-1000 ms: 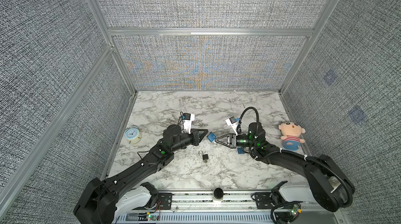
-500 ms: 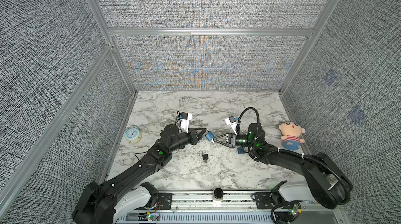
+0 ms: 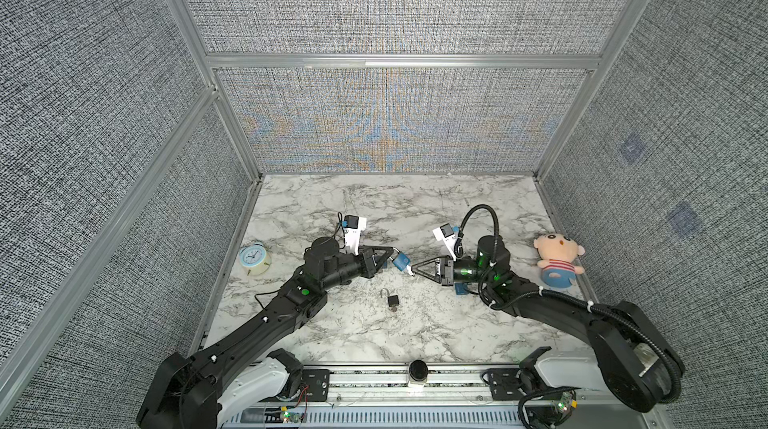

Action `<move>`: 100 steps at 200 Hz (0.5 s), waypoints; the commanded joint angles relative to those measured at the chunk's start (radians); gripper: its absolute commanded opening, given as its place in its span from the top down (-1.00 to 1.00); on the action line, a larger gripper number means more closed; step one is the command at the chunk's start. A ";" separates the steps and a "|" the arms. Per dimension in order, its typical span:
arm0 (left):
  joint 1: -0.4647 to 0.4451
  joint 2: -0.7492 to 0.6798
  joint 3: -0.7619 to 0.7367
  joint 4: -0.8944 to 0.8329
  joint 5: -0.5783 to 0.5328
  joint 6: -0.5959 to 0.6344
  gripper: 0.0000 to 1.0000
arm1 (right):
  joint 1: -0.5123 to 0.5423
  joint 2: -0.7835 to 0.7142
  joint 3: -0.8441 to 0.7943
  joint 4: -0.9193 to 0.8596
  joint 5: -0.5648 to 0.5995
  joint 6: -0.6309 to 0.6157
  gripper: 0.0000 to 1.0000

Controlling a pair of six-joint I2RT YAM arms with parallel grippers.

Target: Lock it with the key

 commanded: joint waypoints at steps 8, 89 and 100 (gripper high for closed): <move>0.009 0.006 0.007 0.080 -0.020 0.010 1.00 | -0.003 -0.007 0.003 -0.109 0.018 -0.032 1.00; 0.019 0.024 0.025 0.088 0.003 0.018 1.00 | -0.004 -0.020 -0.004 -0.159 0.031 -0.054 1.00; 0.021 0.022 0.023 0.087 0.004 0.020 1.00 | -0.005 -0.022 -0.010 -0.156 0.039 -0.052 1.00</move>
